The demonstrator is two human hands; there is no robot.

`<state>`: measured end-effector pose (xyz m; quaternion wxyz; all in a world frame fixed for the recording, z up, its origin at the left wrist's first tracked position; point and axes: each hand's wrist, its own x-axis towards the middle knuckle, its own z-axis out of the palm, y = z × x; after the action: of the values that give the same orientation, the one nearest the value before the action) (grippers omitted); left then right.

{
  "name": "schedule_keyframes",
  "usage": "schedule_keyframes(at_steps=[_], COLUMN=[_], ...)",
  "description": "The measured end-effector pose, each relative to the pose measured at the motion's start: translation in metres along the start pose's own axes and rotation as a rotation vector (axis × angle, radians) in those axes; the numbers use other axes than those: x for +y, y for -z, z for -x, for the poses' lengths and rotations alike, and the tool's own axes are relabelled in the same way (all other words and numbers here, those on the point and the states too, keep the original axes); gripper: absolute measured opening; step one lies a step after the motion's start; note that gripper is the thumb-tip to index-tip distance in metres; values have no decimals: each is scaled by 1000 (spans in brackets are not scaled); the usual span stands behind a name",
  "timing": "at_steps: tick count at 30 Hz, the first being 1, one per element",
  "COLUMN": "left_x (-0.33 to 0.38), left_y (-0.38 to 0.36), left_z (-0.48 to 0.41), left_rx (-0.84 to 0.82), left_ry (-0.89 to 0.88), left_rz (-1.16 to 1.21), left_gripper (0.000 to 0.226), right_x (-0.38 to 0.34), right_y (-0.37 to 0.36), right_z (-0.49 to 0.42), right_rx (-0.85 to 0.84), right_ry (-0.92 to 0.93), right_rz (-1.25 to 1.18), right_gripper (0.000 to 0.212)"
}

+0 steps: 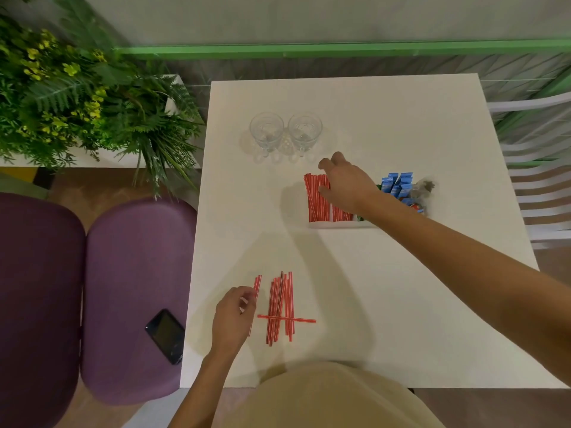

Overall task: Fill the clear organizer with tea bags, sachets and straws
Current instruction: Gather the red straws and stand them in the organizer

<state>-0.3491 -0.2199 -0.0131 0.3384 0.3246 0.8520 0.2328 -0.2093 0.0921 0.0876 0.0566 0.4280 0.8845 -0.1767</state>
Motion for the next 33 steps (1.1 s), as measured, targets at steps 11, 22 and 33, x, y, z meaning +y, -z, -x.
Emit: schedule_keyframes(at_steps=[11, 22, 33], left_x=[-6, 16, 13], left_y=[-9, -35, -49], left_z=[6, 15, 27], left_rx=[-14, -105, -100], left_ry=[34, -75, -269], left_rz=[-72, -133, -404], left_gripper=[33, 37, 33], right_x=[-44, -59, -59], right_y=[-97, -167, -154], right_z=[126, 161, 139], right_rx=[-421, -304, -206], right_ry=[172, 182, 359], right_rz=[-221, -57, 25], right_gripper=[31, 46, 48])
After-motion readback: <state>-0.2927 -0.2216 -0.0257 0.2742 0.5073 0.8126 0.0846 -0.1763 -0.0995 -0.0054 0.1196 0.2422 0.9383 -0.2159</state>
